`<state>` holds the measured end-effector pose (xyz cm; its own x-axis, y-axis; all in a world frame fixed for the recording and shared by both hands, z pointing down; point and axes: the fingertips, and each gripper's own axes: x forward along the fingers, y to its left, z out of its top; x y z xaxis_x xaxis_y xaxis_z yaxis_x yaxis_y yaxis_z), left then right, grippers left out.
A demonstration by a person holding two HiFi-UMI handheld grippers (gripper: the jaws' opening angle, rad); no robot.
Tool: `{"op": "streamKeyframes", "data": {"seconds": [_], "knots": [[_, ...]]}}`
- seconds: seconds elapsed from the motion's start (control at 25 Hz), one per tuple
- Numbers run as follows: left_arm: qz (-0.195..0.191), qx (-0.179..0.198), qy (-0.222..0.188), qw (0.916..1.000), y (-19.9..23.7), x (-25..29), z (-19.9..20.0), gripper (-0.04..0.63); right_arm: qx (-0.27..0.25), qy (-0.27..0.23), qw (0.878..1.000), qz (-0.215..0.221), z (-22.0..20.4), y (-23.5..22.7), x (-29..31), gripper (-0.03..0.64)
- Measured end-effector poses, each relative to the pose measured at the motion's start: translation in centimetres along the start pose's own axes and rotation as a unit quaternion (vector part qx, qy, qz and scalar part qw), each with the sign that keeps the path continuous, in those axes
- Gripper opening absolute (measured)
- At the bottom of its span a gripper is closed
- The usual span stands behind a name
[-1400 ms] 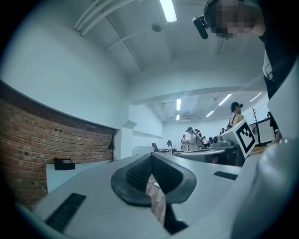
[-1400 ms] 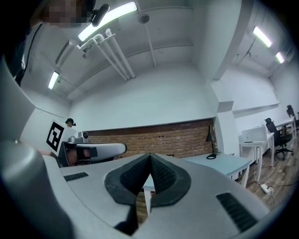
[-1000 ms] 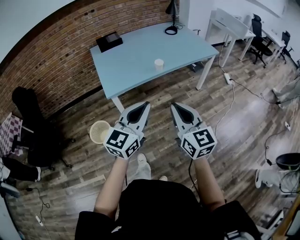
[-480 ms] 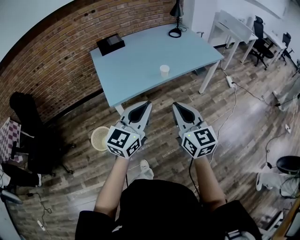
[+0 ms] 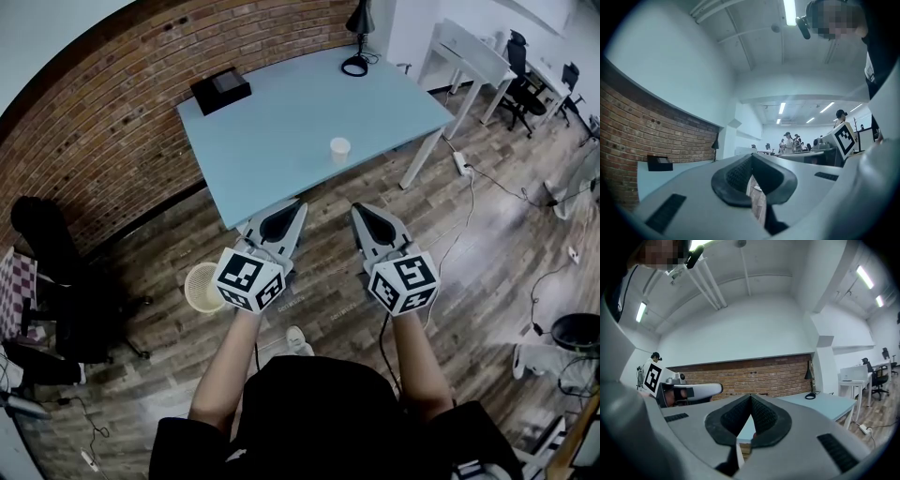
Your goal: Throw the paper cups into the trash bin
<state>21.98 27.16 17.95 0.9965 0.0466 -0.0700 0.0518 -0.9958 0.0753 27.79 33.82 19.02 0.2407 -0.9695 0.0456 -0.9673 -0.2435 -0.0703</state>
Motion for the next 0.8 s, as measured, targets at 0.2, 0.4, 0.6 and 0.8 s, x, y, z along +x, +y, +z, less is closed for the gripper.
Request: {"op": "streamKeyframes", "data": {"seconds": [0.2, 0.4, 0.6, 0.8], "knots": [[-0.008, -0.008, -0.003, 0.9999, 3.1, 0.4, -0.1, 0.009, -0.005, 0.013, 1.0, -0.025, -0.5, -0.3, 2.9, 0.005], [-0.016, -0.015, -0.002, 0.9997, 6.2, 0.9, -0.2, 0.009, -0.006, 0.017, 0.999, -0.044, -0.4, -0.6, 5.8, 0.005], [-0.032, -0.022, 0.002, 0.9993, 8.3, 1.5, -0.5, 0.009, 0.002, 0.01, 0.998, -0.068, -0.3, -0.9, 7.4, 0.005], [-0.037, -0.023, 0.002, 0.9991, 9.6, 2.4, -0.6, 0.009, 0.01, 0.013, 0.996, -0.083, -0.9, -1.9, 7.9, 0.005]]}}
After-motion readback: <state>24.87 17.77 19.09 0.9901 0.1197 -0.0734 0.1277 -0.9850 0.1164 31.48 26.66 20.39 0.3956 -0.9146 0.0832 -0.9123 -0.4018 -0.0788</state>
